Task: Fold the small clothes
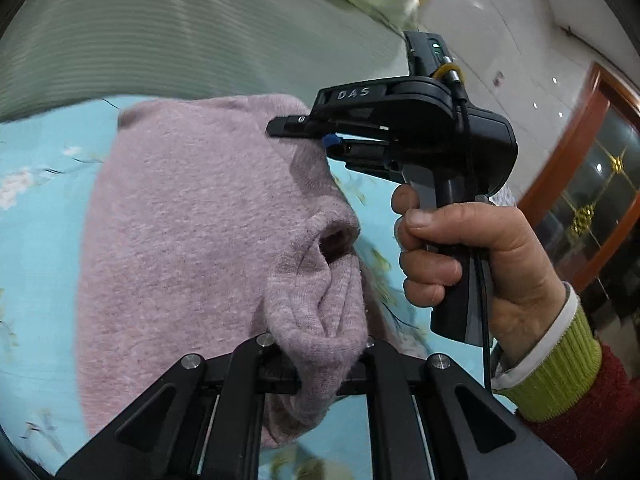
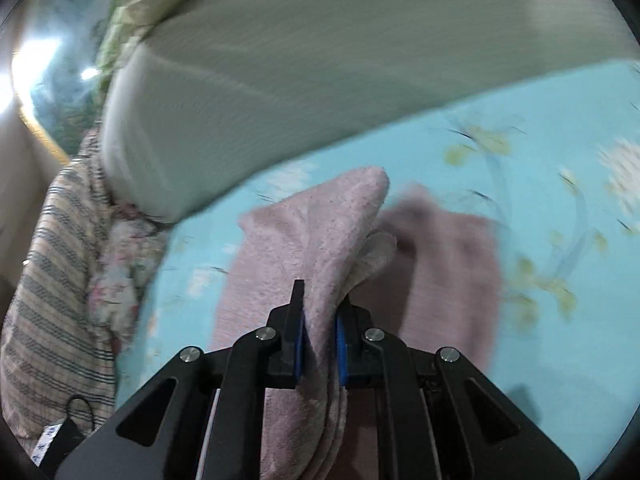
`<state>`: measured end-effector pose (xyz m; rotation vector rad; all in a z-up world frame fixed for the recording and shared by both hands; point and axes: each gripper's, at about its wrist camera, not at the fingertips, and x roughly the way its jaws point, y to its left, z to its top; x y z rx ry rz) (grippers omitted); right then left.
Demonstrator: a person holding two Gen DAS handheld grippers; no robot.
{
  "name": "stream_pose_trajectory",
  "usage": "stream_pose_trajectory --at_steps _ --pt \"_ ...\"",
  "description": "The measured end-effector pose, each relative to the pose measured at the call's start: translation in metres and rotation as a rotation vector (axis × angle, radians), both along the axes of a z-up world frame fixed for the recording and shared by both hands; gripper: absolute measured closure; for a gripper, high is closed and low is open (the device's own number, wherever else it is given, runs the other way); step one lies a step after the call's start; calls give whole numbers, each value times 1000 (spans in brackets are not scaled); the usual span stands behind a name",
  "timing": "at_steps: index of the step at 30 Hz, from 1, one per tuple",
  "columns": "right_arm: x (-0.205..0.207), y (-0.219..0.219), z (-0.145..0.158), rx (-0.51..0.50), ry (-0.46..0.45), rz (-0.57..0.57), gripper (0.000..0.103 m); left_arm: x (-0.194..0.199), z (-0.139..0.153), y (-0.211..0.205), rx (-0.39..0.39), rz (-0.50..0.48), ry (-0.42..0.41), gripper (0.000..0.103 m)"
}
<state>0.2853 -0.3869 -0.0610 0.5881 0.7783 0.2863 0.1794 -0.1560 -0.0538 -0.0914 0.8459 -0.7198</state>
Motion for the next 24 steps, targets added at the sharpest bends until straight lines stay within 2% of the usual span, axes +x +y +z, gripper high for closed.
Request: stream_pose_trajectory --at_steps 2,6,11,15,19,21,22,23,24 --pt "-5 -11 -9 -9 17 -19 89 -1 -8 -11 5 -22 29 96" --pt "-7 -18 -8 -38 9 -33 89 -4 -10 -21 12 -45 29 95" --pt "-1 -13 -13 -100 18 -24 89 11 -18 -19 19 -37 65 95" --pt "-8 -15 -10 -96 -4 -49 89 11 -17 -18 5 -45 62 95" --pt "-8 -12 -24 -151 48 -77 89 18 -23 -21 46 -65 81 94" --pt "-12 -10 -25 -143 44 -85 88 19 -25 -17 46 -62 110 90" --pt "-16 -11 -25 -137 47 -96 85 18 -24 -12 40 -65 119 83" --pt "-19 -12 -24 -129 50 -105 81 18 -23 -6 34 -67 131 68" --pt "-24 -13 -21 -117 50 -114 75 16 -20 3 28 -62 139 62"
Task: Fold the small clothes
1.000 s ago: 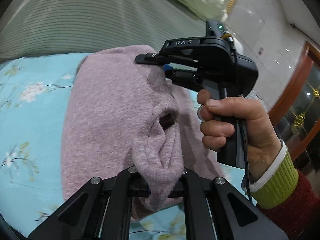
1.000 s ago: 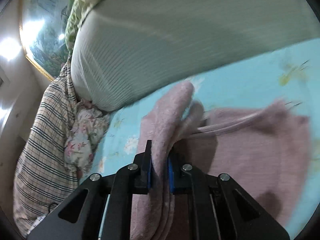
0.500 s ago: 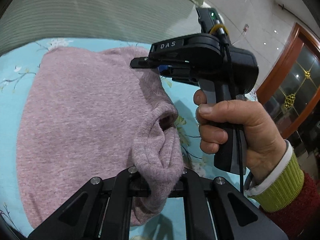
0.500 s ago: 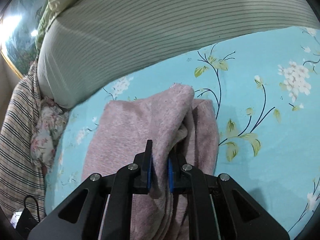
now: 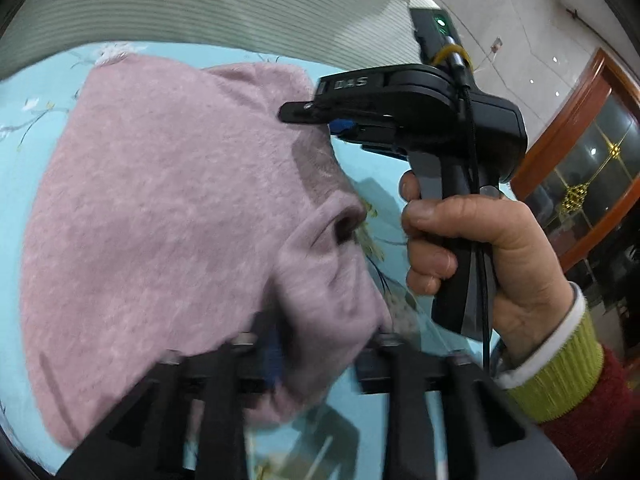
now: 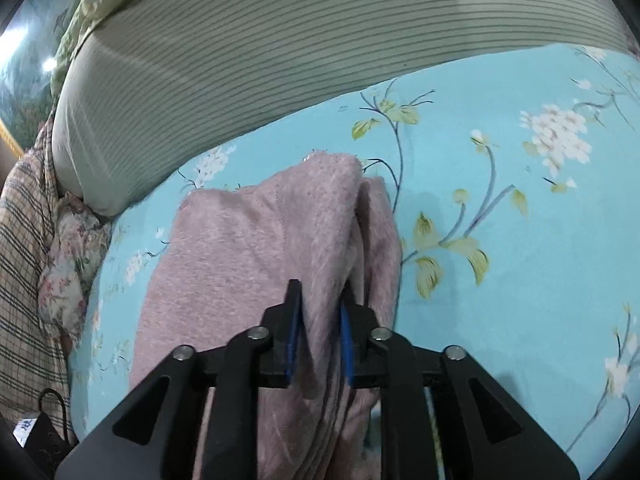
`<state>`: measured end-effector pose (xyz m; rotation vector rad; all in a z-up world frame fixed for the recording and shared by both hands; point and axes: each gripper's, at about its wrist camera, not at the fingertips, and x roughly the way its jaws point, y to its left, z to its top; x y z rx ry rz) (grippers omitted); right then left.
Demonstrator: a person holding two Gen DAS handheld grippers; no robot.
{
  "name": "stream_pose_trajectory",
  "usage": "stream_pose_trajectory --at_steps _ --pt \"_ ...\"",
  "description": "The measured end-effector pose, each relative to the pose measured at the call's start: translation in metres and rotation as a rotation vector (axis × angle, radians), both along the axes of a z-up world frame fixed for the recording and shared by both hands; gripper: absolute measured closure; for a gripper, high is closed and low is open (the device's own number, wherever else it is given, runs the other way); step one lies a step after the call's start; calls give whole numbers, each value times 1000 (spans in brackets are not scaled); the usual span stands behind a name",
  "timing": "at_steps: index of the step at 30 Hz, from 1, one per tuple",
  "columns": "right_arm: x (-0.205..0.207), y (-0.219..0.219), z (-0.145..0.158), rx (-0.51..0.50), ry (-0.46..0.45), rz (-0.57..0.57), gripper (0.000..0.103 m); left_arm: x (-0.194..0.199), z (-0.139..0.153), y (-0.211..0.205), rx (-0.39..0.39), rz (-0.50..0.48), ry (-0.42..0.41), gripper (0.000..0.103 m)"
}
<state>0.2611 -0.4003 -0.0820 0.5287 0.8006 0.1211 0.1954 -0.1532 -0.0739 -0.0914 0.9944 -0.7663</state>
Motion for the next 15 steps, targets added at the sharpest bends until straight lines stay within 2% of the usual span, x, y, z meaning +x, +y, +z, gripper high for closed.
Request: stream_pose_trajectory --at_steps 1,3,4,9,12,15 --pt "-5 -1 2 -2 -5 -9 69 -3 3 8 -6 6 -3 54" --pt "-19 -3 8 -14 -23 -28 36 -7 12 29 -19 24 -11 47" --pt "-24 -4 9 -8 -28 -30 30 -10 14 36 -24 34 -10 41" --pt "-44 -2 3 83 -25 31 27 7 30 99 -42 154 -9 29" --pt "-45 1 -8 102 -5 52 27 25 26 121 -35 223 8 28" --pt "-40 0 -20 128 22 51 27 49 16 136 -51 258 70 28"
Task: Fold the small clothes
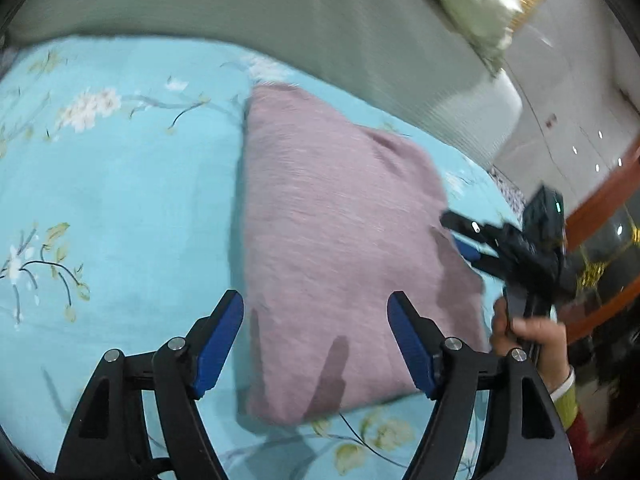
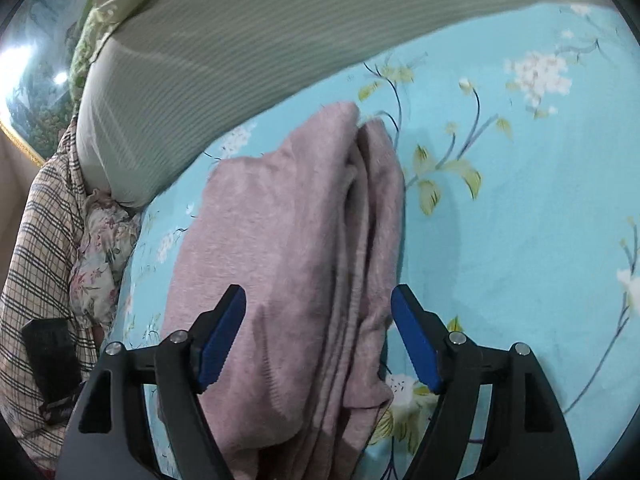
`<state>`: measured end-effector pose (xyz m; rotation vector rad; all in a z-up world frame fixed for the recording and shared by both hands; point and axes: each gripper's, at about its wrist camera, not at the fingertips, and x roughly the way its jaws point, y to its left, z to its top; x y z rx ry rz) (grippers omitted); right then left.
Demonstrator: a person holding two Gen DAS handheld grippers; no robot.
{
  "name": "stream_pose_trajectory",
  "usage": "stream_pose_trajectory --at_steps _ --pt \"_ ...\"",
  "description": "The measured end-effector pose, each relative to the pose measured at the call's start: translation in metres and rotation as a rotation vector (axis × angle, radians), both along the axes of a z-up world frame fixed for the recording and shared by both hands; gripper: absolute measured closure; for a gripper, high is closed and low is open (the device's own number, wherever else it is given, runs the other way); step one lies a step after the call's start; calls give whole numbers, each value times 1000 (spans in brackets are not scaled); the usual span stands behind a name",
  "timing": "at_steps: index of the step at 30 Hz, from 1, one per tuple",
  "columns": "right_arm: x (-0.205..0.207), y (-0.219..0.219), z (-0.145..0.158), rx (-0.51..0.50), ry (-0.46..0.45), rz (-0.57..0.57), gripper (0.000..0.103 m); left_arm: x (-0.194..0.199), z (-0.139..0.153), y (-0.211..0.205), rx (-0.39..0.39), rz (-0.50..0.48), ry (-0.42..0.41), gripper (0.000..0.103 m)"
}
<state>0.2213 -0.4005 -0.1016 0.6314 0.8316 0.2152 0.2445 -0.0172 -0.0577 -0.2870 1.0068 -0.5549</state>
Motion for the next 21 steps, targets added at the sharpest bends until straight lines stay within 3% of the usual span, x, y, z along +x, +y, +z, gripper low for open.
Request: stream_pose_trajectory --at_steps 6,10,12,13,16,21 --pt "19 -4 -22 66 33 14 27 52 -50 -6 -65 -40 152 23" --pt "33 -3 -28 117 33 38 28 72 -58 -12 -132 -53 148 20" --pt "39 1 -31 140 50 60 61 73 -61 -15 -164 -67 157 33" --pt "41 2 -35 156 68 61 64 76 -63 -19 -165 -76 167 46" --pt "33 10 -25 144 43 57 71 68 -54 -23 -141 -75 122 60" --pt "13 44 5 143 -37 126 73 32 -22 3 -154 -57 41 64"
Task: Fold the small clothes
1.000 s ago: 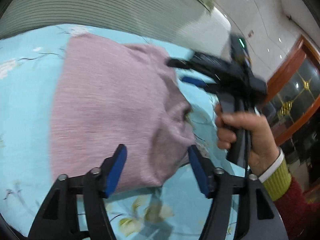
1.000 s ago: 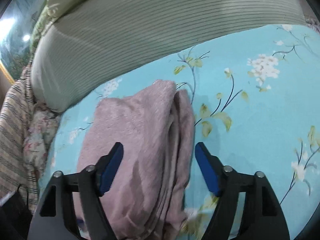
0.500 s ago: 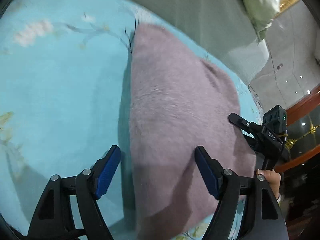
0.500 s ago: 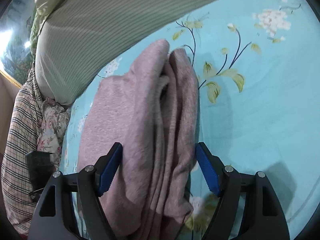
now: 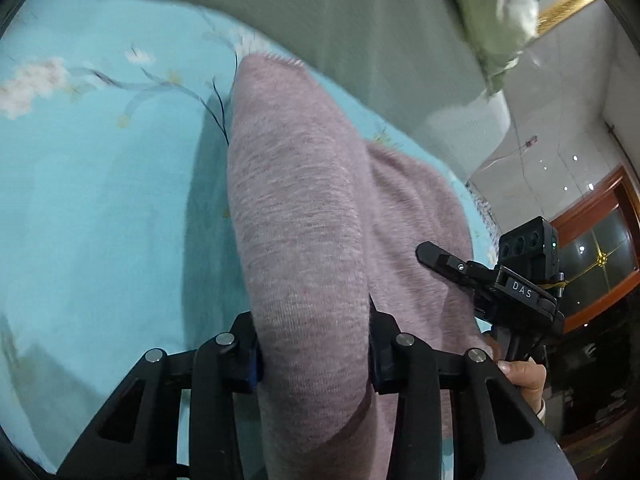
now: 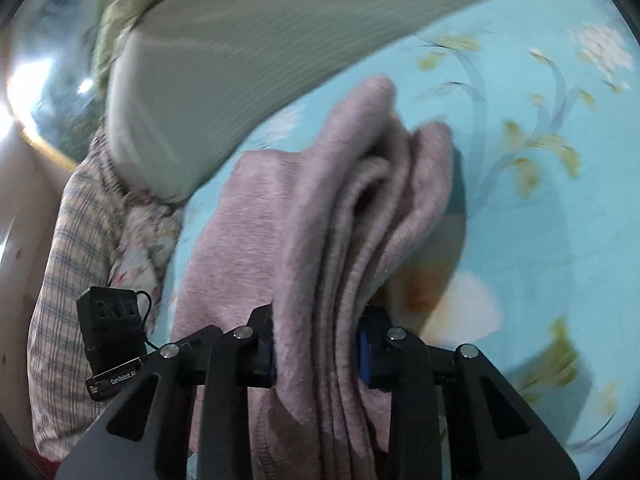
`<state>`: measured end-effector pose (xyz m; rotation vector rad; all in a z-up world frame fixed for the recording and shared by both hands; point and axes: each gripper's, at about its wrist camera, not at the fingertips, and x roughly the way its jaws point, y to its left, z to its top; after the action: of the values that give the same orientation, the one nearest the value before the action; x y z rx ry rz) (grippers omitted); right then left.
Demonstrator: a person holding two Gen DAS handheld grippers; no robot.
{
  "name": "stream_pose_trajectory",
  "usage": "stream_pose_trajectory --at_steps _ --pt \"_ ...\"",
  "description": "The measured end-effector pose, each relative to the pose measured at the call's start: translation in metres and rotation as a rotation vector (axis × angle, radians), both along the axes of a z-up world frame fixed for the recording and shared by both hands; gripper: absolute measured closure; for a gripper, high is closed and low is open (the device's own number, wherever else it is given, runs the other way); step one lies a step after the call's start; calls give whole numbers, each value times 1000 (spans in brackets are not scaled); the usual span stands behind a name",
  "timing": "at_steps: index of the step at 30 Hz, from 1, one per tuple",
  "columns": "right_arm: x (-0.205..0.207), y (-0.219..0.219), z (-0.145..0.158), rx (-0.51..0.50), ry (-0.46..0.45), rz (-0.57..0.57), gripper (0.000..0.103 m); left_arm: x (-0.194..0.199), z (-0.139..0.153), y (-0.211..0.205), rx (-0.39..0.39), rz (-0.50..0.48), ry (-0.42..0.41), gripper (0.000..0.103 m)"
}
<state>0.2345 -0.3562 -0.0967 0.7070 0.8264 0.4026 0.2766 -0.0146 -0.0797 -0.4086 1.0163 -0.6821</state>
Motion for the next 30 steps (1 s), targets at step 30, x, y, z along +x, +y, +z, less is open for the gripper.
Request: stream_pose_trajectory --at_steps 30 --pt "10 175 -19 -48 49 240 45 -61 -3 93 112 326 55 41"
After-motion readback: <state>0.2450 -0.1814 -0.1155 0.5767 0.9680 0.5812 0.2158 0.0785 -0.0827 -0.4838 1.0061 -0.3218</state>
